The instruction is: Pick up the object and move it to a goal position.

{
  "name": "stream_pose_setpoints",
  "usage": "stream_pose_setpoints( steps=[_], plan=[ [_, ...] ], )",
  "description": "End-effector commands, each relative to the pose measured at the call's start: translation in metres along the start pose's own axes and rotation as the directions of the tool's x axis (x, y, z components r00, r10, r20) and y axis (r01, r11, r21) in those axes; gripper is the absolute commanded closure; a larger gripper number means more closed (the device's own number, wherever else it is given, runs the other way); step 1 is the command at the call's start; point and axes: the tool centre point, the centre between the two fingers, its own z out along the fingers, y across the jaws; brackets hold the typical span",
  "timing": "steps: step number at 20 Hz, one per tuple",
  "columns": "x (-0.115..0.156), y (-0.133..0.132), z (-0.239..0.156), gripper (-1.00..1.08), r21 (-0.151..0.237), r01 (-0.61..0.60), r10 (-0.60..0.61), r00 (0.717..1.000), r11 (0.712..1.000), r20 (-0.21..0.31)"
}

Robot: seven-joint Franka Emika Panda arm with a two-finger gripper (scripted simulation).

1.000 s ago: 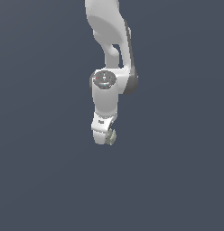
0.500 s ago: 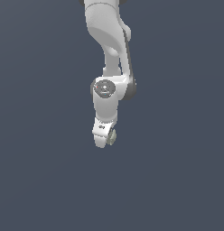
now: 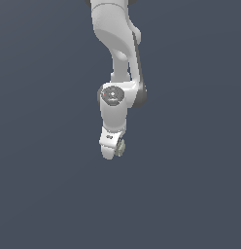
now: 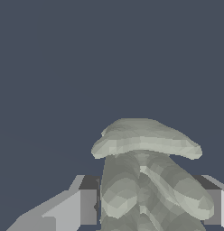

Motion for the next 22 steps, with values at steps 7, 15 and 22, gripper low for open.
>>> stream_pose_setpoints(
  steps=[7,15,22],
  plan=[
    [-0.013,-0.005,-0.001,1.08,0.000,0.000,0.000,1.000,1.000,0.000],
    [-0.066,-0.023,-0.007,1.08,0.000,0.000,0.000,1.000,1.000,0.000],
    [-0.140,-0.048,-0.015,1.08,0.000,-0.001,0.001,1.000,1.000,0.001]
  ],
)
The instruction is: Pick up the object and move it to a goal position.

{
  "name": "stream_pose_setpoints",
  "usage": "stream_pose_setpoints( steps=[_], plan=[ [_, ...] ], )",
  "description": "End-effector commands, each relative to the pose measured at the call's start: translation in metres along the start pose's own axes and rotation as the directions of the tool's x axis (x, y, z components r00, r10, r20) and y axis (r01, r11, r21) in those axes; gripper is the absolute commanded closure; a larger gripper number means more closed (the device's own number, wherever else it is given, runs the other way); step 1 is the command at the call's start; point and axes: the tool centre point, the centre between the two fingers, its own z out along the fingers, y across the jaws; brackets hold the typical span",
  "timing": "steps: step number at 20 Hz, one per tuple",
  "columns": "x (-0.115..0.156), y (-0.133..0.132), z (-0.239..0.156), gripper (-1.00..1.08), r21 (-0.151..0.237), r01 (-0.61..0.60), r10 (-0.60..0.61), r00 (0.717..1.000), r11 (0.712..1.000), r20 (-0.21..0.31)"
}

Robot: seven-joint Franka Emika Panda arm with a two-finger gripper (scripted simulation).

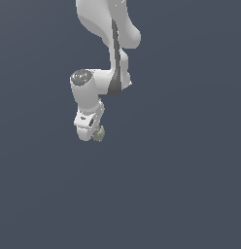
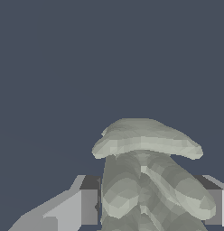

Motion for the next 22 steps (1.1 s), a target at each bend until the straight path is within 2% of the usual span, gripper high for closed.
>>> stream_pose_setpoints(
  steps=[1,7,12,17,22],
  plan=[
    [-0.028,-0.010,-0.003,1.08,-0.001,0.000,0.000,1.000,1.000,0.000],
    [-0.084,-0.027,-0.010,1.08,-0.001,0.000,0.000,1.000,1.000,0.000],
    [-0.114,-0.036,-0.013,1.08,0.000,0.000,0.000,1.000,1.000,-0.001],
    [-0.130,-0.040,-0.015,1.08,0.000,0.000,0.000,1.000,1.000,0.000],
    [-0.131,-0.039,-0.015,1.08,0.000,0.000,0.000,1.000,1.000,0.000]
  ],
)
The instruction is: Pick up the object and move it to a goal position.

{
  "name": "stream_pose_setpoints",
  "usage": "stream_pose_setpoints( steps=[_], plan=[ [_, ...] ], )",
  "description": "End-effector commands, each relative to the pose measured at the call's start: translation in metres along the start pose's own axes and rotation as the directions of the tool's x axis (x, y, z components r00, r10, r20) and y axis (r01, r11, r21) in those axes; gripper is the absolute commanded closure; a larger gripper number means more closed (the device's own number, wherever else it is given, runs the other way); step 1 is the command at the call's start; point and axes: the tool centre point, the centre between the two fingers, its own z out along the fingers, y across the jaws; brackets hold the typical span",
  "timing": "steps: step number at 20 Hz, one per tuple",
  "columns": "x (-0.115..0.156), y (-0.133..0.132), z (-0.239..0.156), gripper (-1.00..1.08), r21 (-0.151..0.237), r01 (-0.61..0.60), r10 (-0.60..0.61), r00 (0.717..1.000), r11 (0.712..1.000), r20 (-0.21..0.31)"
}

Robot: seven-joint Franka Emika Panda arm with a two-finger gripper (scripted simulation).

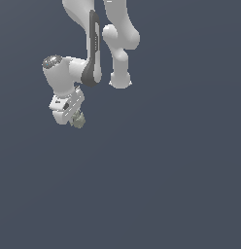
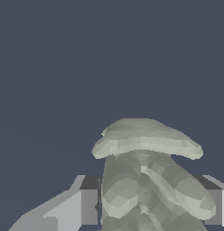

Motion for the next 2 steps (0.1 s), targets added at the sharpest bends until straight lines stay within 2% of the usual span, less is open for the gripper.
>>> stream_pose_setpoints(
  steps=[1,2],
  plan=[
    [0.0015,0.0010,0.0000,1.08,0.000,0.001,-0.001,1.000,1.000,0.000],
    [0.0018,0.0011,0.0000,1.08,0.000,0.001,-0.001,1.000,1.000,0.000]
  ],
)
